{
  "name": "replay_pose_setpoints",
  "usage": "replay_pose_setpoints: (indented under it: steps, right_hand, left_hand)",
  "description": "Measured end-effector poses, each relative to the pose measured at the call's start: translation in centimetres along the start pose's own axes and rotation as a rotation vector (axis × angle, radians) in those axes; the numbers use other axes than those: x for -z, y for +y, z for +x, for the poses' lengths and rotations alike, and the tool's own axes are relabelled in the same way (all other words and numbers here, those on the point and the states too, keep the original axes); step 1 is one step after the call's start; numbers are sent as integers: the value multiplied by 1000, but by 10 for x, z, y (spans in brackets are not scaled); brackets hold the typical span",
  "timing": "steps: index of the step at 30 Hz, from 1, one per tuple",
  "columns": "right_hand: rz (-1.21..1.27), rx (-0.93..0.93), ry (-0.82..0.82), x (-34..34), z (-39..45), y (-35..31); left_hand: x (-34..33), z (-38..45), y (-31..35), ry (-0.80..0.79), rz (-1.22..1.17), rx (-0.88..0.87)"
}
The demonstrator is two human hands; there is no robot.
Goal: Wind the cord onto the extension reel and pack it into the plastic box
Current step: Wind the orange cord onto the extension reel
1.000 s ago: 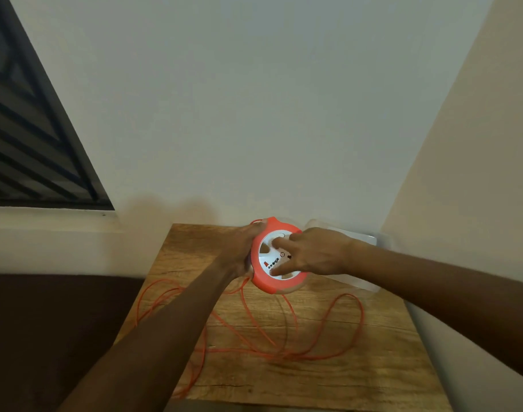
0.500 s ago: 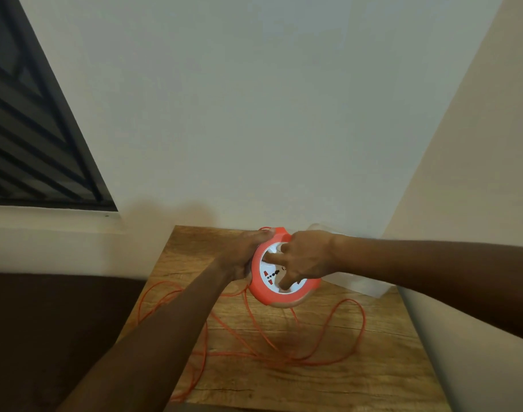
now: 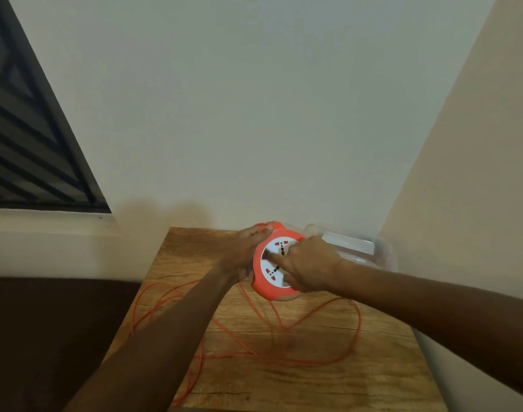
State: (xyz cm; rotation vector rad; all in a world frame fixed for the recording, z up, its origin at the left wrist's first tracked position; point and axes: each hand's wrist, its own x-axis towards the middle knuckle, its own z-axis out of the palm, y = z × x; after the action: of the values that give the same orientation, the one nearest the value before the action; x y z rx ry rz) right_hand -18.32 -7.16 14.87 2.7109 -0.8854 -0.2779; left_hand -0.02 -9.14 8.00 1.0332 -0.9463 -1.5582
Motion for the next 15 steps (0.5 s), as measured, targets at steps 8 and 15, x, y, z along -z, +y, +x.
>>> replay_pose_setpoints:
  steps: [8,15]
  right_hand:
    - [1224,-882,275,-25,18,-32]
    - [1643,-881,126,-25,3,-40]
  left_hand:
    - [-6,5,-9,154,-5,-104]
    - [-4,1,-11,123,-14,-62]
